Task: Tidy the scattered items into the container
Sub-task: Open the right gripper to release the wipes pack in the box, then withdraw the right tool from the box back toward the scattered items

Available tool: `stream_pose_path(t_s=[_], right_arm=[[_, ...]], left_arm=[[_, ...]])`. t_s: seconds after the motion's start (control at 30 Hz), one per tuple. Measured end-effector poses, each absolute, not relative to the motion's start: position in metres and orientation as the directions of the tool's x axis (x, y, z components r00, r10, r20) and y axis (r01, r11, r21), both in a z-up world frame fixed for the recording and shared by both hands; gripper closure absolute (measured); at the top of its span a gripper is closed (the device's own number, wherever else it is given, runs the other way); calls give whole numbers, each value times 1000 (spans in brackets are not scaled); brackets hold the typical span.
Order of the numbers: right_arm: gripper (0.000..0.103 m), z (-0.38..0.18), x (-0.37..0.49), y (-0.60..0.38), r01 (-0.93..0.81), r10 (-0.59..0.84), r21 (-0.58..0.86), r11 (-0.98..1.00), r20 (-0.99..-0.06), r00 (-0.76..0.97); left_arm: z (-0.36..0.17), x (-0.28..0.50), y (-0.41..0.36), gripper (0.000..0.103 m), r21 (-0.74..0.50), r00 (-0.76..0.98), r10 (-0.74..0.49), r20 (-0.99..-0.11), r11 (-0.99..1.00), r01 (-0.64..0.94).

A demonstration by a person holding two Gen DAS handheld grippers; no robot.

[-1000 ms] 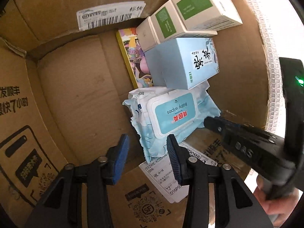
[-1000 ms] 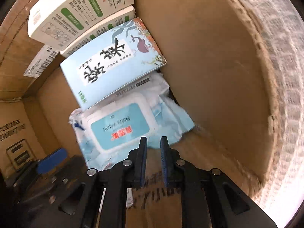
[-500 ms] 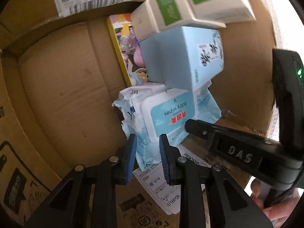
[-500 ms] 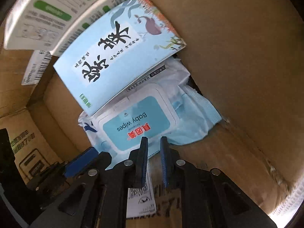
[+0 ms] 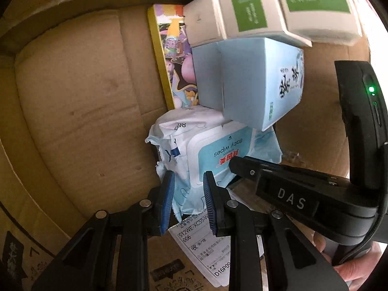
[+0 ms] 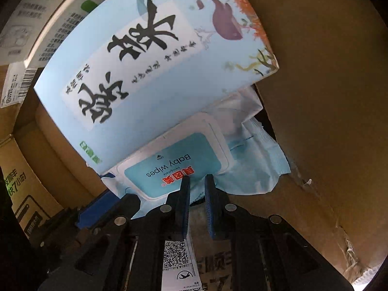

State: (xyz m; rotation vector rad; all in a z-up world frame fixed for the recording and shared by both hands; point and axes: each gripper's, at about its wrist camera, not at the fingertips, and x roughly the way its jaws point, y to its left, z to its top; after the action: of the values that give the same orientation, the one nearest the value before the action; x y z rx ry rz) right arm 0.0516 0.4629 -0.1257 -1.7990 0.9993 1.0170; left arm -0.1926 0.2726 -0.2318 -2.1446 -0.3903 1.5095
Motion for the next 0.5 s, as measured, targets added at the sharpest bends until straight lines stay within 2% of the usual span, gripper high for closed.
stream_pose_path(t_s=[0.13, 0.33, 0.5], right_arm=[[93, -104, 50, 460, -901, -181, -254, -352, -926, 332], [93, -54, 38, 466, -864, 1, -361, -352, -923, 386], [93, -65, 42, 480, -855, 6, -401, -327, -906, 423]], left_arm=[[-229, -198, 268, 76, -549, 354, 508, -785, -836, -17], [-222, -205, 262, 76, -553, 347, 522, -779, -833, 10], [-216, -210, 259, 83, -551, 335, 523, -784, -834, 14]])
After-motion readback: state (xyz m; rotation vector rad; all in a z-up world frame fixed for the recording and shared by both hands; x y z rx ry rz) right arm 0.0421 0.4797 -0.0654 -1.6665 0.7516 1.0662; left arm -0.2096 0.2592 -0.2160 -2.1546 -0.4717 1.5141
